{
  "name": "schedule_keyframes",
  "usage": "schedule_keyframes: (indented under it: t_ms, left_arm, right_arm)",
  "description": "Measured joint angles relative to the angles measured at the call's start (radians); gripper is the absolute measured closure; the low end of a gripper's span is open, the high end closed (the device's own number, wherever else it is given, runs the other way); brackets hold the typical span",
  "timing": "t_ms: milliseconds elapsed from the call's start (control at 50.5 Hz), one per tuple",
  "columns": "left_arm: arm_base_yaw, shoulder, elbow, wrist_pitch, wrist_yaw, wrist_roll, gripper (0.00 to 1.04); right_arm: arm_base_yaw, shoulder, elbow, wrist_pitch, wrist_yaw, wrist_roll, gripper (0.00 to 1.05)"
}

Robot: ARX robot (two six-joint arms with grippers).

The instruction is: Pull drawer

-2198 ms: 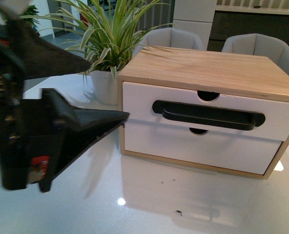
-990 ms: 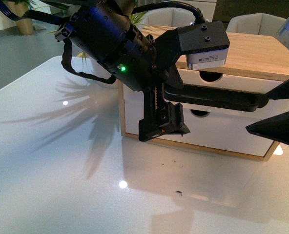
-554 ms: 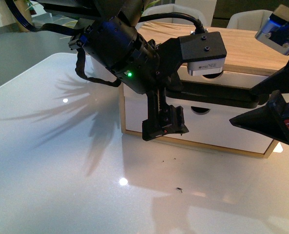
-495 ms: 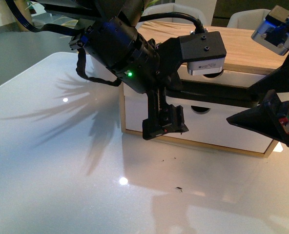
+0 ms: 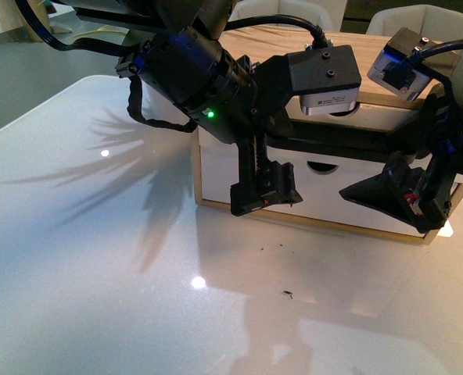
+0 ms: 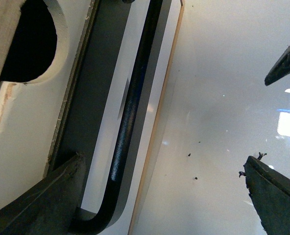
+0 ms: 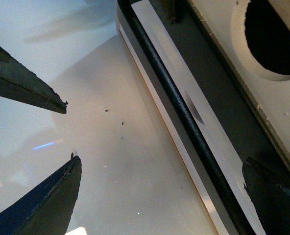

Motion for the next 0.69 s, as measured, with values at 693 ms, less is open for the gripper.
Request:
schedule_keyframes:
  t_ms: [693]
  left_arm:
    - [-0.013, -0.173, -0.232, -0.118, 0.058, 0.185, 0.07]
  right_arm:
    - [0.021, -0.17, -0.151, -0.182, -0.075, -0.146, 0.09]
